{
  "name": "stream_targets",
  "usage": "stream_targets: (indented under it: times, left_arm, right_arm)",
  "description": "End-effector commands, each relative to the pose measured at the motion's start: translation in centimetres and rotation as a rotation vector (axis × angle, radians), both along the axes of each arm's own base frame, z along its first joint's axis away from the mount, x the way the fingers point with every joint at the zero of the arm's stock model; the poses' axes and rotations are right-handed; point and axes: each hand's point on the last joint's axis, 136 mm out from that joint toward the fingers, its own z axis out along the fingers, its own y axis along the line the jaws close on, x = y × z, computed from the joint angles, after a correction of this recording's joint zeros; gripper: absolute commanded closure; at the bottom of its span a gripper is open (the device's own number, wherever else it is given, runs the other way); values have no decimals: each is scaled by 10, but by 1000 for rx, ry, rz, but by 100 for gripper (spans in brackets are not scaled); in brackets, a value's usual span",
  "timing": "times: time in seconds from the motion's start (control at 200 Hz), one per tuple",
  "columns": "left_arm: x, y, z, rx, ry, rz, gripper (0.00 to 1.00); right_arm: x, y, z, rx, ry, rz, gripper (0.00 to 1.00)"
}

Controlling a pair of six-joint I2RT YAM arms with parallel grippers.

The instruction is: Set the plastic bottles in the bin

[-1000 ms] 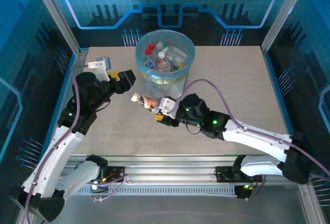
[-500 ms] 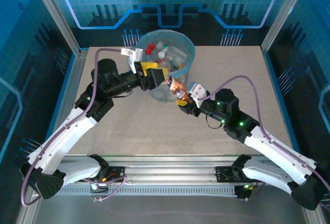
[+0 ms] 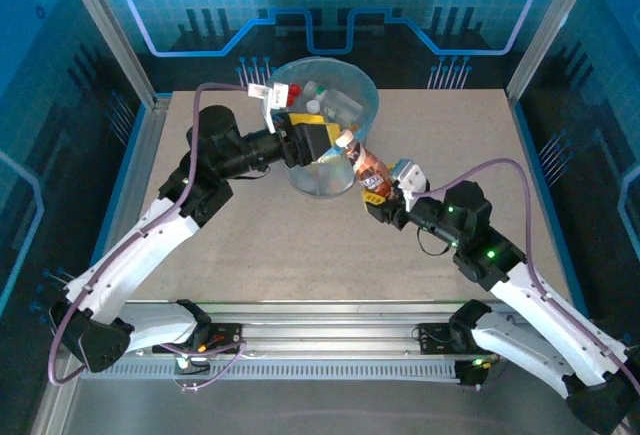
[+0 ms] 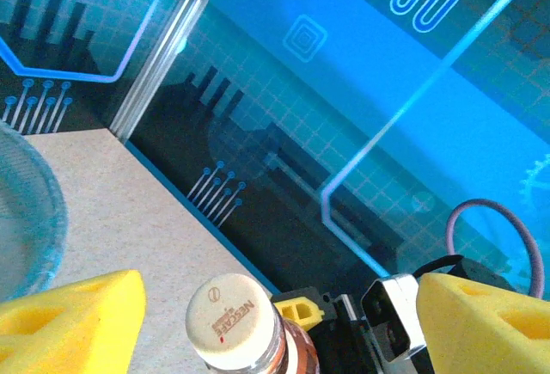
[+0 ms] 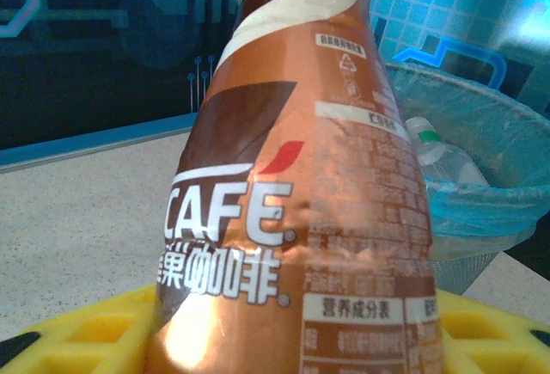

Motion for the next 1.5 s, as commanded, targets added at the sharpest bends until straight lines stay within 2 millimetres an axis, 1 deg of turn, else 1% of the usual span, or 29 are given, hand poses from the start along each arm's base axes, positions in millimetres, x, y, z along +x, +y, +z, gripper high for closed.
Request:
stream_targets:
  times: [0.0,0.17,0.335,0.43,0.56,0.655,0.705,0.78,0.87,0.95,1.005,1.11,1.236,1.396,1.496]
  left_arm:
    - [-9,-8,22,-57,-14,-72,17]
    - [-10,-23,13,-58,37,-133,19]
    - [-15,-42,-13,25,66,-157,22]
    - [-16,-46,-24,56,89,-163,25]
    - [-18,-46,-24,60,101,-170,29]
    - [-20,-44,-23,67,95,-171,30]
    - [-20,-42,-26,85,83,-159,28]
    - [-14,-35,-27,109,65,-94,24]
    - [-11,-28,-20,100,27,-49,21]
    - [-17,-32,-10,57,2,-89,20]
    - [-19,-34,-8,41,9,-110,20]
    - [-15,-35,-13,55,45,-92,20]
    - [-10,-36,-23,64,95,-80,20]
    - [-19,-54,-25,62,134,-165,22]
    - [-27,-62,-22,44,133,-223,29]
  right_arm:
    - [-5,-6,-2,26,17,-4,52]
    - [-9,-8,-1,57,21,-5,52]
    - [-5,-6,-1,33,33,-7,55]
    - [-6,-6,0,50,31,-7,55]
    - [-2,-8,-5,53,31,-27,55]
    - [1,-9,-6,46,32,-41,55]
    - [0,-8,-3,48,28,-38,55]
    - [-3,-8,2,51,22,-25,55]
    - [-5,-10,5,41,16,-27,55]
    - [-8,-14,5,37,11,-37,54]
    - [-10,-17,6,40,5,-40,54]
    - [-15,-19,7,56,3,-38,54]
    - [-20,-19,15,86,-6,-22,54]
    - [-24,-12,24,140,-5,22,54]
    - [-27,-7,28,175,-1,58,54]
